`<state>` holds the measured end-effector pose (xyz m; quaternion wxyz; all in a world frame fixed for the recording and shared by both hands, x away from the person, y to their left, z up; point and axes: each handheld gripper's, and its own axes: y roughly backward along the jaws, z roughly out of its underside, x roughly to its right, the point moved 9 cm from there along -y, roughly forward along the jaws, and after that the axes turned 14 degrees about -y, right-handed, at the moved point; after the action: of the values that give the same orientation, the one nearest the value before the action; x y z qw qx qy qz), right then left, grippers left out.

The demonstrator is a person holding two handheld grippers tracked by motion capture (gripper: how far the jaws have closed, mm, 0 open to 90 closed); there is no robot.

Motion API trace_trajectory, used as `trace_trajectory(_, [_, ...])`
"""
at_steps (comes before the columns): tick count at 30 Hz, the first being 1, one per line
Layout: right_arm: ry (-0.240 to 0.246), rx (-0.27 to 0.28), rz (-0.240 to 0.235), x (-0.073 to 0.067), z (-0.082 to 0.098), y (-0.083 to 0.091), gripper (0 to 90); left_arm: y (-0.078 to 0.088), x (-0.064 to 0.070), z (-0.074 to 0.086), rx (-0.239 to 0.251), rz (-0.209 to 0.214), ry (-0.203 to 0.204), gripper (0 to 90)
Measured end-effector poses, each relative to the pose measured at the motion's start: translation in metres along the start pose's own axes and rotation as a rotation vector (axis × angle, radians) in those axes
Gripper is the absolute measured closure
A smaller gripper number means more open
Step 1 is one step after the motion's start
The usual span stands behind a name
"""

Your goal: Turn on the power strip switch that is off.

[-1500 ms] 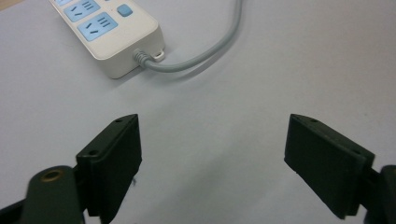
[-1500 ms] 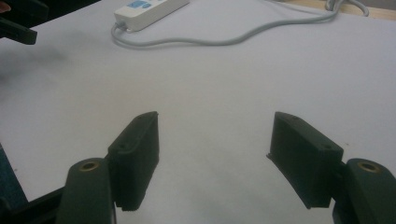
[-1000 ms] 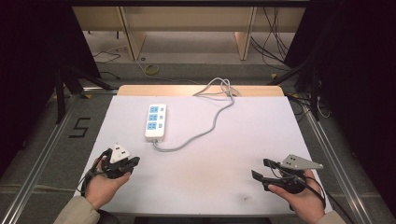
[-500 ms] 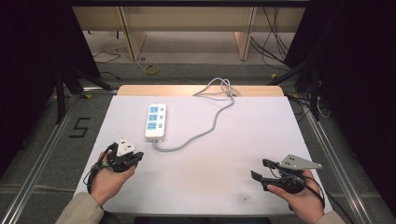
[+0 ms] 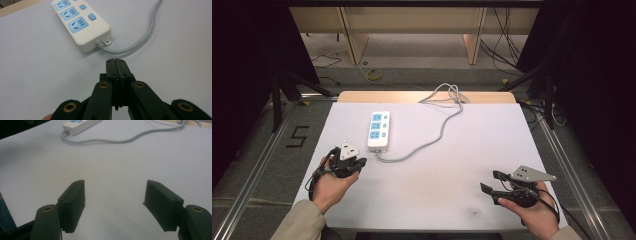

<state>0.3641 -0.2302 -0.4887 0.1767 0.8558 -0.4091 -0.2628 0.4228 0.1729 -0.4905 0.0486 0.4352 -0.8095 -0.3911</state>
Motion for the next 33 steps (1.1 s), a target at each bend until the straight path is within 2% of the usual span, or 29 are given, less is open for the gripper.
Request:
trace_trajectory(11, [-0.001, -0.006, 0.001, 0.001, 0.001, -0.001, 33.2, -0.005, -0.006, -0.005, -0.014, -0.008, -0.001, 89.9])
trace_trajectory(21, [-0.001, -0.006, 0.002, 0.001, 0.001, -0.001, 33.2, -0.011, -0.012, -0.011, -0.015, -0.021, 0.024, 89.9])
trace_trajectory(33, [-0.001, -0.009, 0.002, 0.001, 0.001, -0.001, 33.1, -0.021, -0.014, -0.021, -0.026, -0.025, 0.005, 89.9])
